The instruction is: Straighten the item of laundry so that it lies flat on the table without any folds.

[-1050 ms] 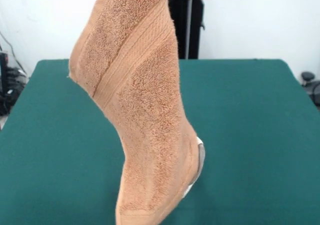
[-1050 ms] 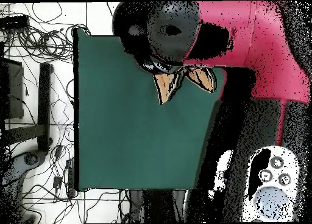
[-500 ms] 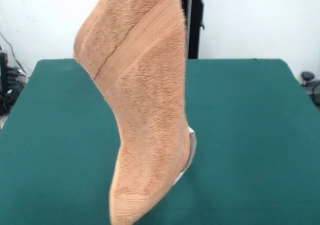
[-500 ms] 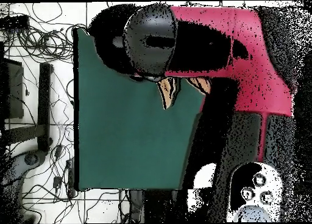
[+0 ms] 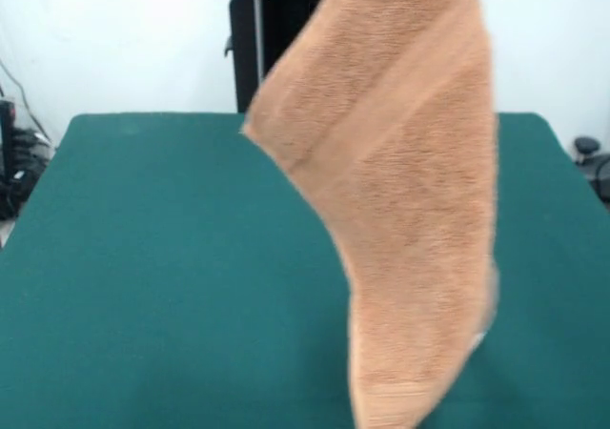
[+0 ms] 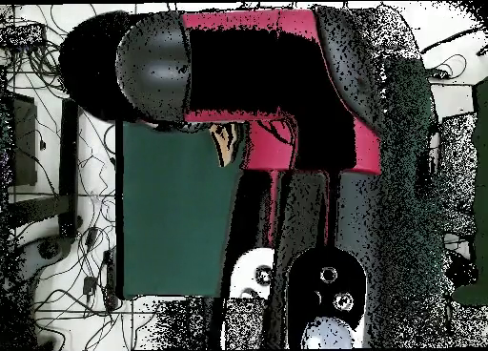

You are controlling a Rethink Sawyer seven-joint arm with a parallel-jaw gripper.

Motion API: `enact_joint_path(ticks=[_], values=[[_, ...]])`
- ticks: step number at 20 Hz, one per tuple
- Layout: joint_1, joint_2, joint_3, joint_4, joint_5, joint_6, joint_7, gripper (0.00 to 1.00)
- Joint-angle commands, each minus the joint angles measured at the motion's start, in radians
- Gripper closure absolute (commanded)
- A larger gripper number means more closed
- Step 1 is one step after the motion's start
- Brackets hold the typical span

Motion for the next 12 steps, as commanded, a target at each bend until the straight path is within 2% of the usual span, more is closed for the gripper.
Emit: enact_joint_path(ticks=[1,12], values=[[0.042,0.017,-0.005,0.161,0.043,0.032,0.149,1.0],[0.044,-0.012,-0.031,0.24,0.067,-0.032,0.13,1.0]])
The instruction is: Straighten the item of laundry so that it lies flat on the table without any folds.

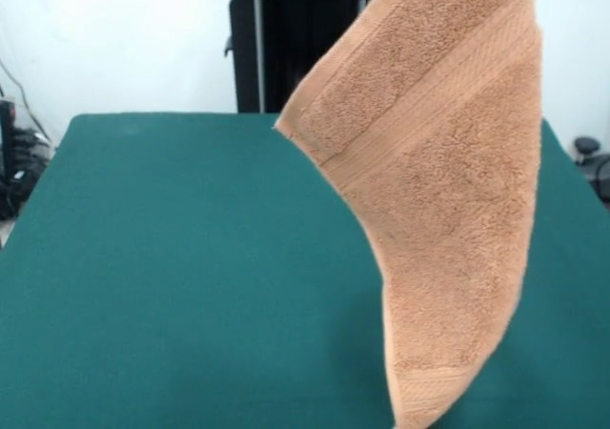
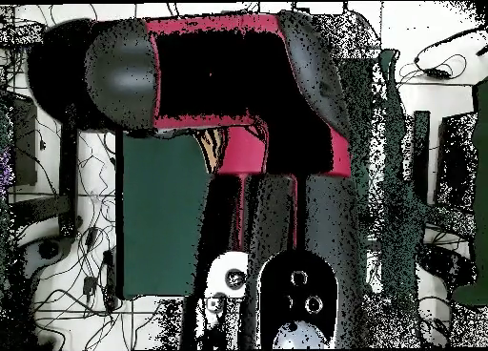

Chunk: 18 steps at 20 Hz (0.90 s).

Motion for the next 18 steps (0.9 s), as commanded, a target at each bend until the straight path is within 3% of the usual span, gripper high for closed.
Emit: enact_joint_path(ticks=[1,18], values=[[0.018,-0.009,-0.022,0.23,0.033,-0.045,0.128,1.0],[0.062,-0.063,-0.08,0.385,0.044,-0.175,0.147,1.0]])
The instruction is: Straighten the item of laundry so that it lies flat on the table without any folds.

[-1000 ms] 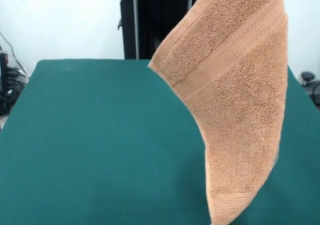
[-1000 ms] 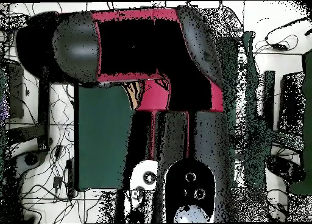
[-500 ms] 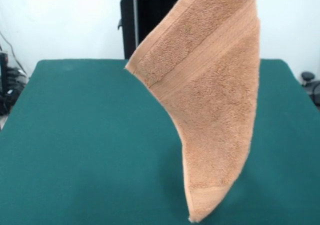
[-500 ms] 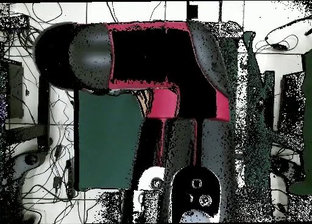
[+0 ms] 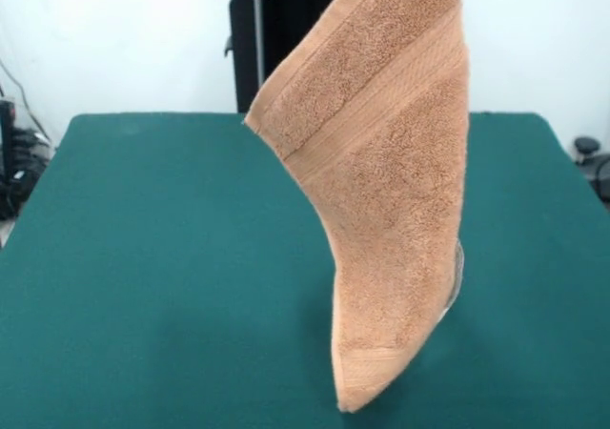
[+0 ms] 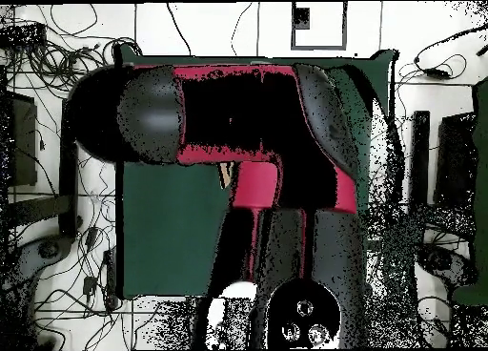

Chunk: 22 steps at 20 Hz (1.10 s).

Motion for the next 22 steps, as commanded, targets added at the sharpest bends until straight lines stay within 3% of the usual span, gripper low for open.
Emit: enact_joint_path(ticks=[1,22], values=[[0.05,-0.026,-0.007,0.24,0.032,-0.091,0.15,1.0],[0.14,0.003,-0.1,0.329,0.03,-0.255,0.205,1.0]])
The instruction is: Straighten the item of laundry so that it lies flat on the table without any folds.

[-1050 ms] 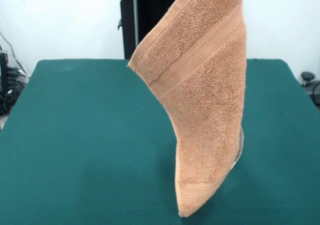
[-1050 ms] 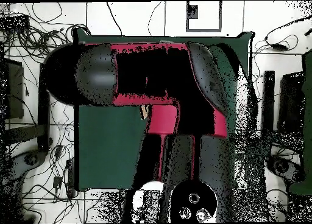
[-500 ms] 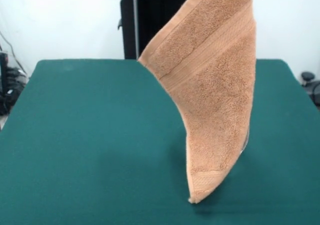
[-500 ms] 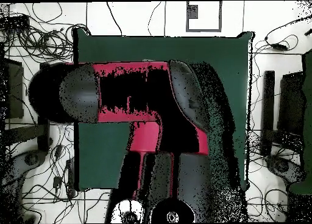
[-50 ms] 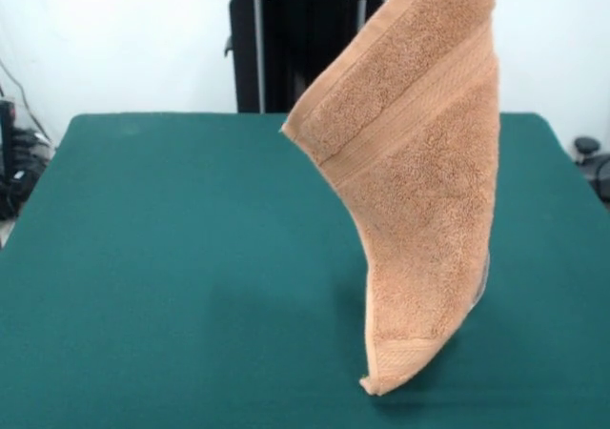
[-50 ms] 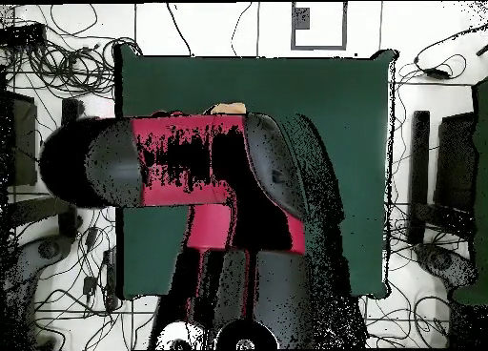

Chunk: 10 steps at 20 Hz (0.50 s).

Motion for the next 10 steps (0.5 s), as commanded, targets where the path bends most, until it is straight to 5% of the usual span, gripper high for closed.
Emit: enact_joint_path(ticks=[1,10], values=[[0.033,0.039,-0.008,0.189,0.014,-0.103,0.202,1.0],[0.002,0.023,-0.001,0.205,0.031,-0.108,0.112,1.0]])
